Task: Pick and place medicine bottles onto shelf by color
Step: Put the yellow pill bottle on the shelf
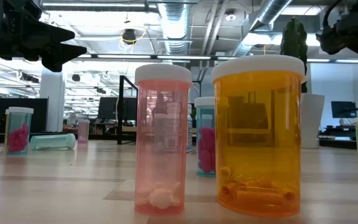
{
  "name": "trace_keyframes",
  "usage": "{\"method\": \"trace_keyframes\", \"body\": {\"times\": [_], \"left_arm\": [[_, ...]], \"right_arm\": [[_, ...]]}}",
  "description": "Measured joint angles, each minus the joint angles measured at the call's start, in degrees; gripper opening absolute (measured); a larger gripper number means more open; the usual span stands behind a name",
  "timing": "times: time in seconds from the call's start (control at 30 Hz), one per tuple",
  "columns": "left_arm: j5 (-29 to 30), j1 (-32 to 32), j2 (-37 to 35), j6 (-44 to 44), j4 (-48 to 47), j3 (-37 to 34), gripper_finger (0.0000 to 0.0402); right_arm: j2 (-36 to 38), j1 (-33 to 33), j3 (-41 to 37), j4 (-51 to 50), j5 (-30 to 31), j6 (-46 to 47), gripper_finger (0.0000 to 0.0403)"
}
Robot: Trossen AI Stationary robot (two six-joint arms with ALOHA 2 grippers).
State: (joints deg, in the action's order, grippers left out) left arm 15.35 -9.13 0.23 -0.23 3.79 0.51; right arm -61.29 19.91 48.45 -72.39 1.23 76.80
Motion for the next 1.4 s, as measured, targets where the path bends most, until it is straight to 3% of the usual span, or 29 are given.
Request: {"method": "trace_keyframes", "body": {"times": [0.37,0.73,1.4], "left_arm": [[0.0,0.0,0.0,0.0,0.0,0.0,0.0288],[0.0,0.0,0.0,0.0,0.0,0.0,0.0288],[0.0,0.0,0.0,0.0,0.0,0.0,0.0288]], "right_arm": [[-8.2,4.9,0.0,2.8,0.1,-0.2,0.0240],[-15.6,4.6,0.0,2.7,0.2,-5.2,0.0240],[-16.7,3.2,-5.1,7.0,0.5,-8.5,0.0240]]}}
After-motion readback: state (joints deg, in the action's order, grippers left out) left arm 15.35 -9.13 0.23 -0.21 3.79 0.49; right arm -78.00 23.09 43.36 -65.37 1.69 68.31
